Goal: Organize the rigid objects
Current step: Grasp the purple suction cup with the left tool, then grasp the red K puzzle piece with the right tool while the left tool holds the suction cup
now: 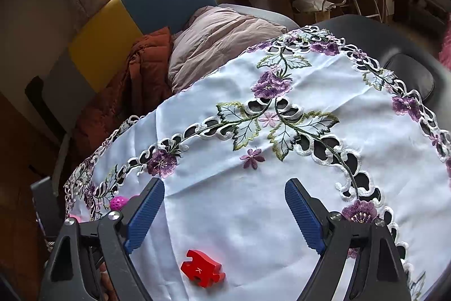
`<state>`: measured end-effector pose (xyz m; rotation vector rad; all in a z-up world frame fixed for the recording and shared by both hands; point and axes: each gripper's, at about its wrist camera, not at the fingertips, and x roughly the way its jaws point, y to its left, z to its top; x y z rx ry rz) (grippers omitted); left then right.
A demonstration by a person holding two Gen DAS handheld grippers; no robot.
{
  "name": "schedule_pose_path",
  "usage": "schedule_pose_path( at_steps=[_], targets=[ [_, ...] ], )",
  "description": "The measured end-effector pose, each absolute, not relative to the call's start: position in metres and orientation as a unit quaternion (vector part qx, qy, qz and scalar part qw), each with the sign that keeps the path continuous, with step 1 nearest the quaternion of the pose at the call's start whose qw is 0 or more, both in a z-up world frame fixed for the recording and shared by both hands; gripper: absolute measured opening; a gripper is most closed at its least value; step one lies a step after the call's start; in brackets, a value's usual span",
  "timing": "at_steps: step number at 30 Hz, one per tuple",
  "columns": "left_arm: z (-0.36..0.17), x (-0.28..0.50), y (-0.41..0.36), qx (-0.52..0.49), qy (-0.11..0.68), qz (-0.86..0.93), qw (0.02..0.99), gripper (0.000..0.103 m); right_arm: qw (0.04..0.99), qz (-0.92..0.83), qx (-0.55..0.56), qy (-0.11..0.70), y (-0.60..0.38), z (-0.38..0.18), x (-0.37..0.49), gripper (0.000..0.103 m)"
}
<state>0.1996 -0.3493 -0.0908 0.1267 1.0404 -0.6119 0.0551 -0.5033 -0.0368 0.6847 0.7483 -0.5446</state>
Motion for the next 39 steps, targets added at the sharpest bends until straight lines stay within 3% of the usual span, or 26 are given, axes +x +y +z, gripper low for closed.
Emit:
schedule_pose_path(
  at_steps=[19,39],
  targets=[
    [-0.039,0.079,-0.271,0.074,0.439,-0.330,0.833,0.033,0.838,-0.141,0.261,0.459,-0.465,-0.061,0.089,0.088],
    [-0.003,0.044,-0.185,0.030,0.421,-0.316,0.850,0.033,0.809,-0.093,0.177,0.553,-0.432,-0.092,0.096,0.074]
  ],
)
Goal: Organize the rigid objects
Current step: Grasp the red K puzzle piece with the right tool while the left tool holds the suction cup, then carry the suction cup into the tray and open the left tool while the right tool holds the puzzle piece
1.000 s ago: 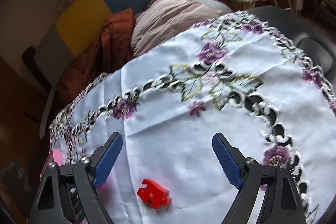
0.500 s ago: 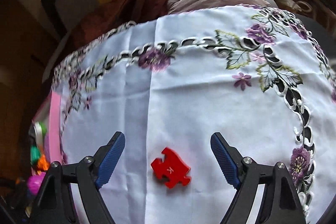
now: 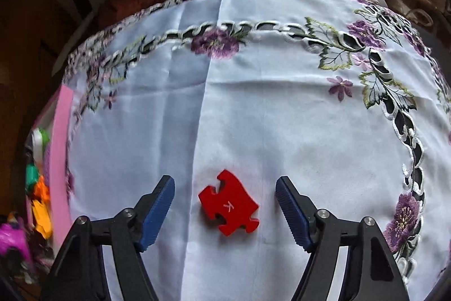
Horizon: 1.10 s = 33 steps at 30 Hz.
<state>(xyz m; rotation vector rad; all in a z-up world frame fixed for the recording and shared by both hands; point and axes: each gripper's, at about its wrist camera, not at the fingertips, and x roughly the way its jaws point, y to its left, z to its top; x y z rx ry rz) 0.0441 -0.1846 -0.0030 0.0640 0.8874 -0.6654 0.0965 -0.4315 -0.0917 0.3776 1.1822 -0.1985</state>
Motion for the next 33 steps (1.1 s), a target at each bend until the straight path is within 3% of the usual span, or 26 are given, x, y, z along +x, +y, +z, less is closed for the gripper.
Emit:
schedule_pose_path(
  at_steps=[1,4,33],
  targets=[
    [-0.001,0.043,-0.180,0.029,0.420,-0.314,0.851,0.033,0.809,-0.093,0.169,0.555,-0.430,-0.092,0.097,0.071],
    [0.002,0.042,-0.169,0.021,0.418,-0.309,0.854,0.033,0.813,-0.100,0.119,0.562,-0.422,-0.093,0.096,0.041],
    [-0.001,0.028,-0.121,-0.004,0.411,-0.265,0.872,0.033,0.827,-0.101,0.063,0.550,-0.405,-0.098,0.095,0.041]
  ],
)
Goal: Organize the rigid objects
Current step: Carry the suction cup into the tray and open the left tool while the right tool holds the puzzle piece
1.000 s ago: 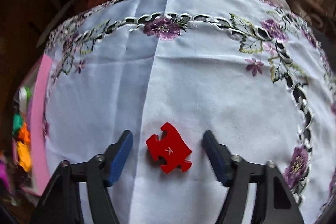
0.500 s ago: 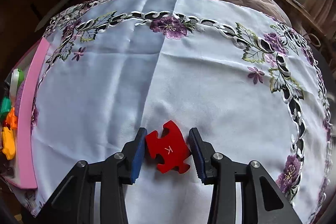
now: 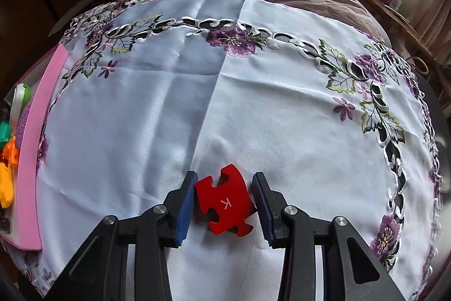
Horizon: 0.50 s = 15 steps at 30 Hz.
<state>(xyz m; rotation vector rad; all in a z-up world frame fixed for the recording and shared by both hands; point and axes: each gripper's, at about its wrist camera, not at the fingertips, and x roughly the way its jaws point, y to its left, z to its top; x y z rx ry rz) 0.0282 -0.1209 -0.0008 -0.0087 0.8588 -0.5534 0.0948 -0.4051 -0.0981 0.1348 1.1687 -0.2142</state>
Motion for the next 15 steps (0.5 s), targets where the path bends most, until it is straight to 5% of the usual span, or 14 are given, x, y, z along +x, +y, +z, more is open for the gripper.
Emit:
schedule_pose_path(
  at_steps=[15],
  targets=[
    [-0.006,0.029,-0.089,-0.023,0.414,-0.242,0.877,0.033,0.835,-0.102,0.030,0.540,-0.401,-0.098,0.095,0.040]
  ],
)
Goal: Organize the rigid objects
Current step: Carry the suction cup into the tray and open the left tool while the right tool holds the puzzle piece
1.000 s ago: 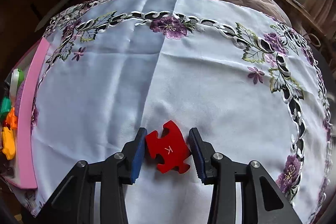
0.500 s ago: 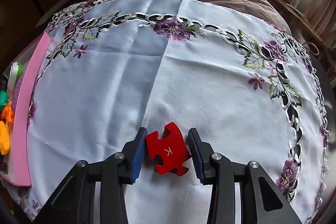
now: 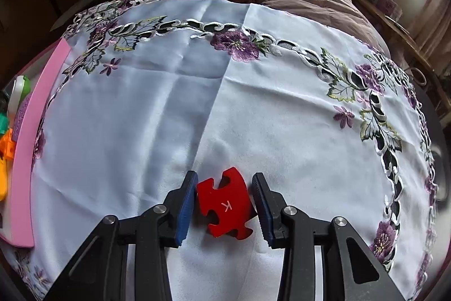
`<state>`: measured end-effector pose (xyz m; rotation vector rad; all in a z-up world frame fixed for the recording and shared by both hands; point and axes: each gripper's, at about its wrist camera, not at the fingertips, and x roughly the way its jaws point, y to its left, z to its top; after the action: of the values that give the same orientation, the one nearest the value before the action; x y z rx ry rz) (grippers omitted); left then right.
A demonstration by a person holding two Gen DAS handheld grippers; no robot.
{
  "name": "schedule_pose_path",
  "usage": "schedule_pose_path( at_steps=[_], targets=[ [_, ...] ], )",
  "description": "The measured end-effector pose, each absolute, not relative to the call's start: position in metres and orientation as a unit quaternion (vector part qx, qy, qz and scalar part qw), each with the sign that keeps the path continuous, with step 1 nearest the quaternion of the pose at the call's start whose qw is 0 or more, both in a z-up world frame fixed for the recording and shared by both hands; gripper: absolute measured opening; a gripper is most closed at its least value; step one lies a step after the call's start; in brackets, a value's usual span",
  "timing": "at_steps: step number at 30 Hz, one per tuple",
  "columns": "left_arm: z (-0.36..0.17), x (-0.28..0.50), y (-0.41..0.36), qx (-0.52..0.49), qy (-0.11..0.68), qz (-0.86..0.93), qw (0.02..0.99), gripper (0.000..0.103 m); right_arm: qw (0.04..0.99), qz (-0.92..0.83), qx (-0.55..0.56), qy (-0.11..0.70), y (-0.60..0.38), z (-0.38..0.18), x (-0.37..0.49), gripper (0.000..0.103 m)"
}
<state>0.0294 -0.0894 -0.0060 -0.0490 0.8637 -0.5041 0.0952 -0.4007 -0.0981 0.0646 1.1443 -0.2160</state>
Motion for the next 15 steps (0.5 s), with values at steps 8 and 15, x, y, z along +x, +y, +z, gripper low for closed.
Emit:
schedule_pose_path(
  at_steps=[8,15],
  targets=[
    [0.003,0.034,-0.039,-0.056,0.399,-0.204,0.892,0.033,0.836,-0.103,0.020,0.538,-0.398,-0.098,0.096,0.040],
    [0.002,0.035,0.019,-0.086,0.400,-0.145,0.901,0.033,0.836,-0.103,0.013,0.539,-0.396,-0.098,0.098,0.039]
  ],
)
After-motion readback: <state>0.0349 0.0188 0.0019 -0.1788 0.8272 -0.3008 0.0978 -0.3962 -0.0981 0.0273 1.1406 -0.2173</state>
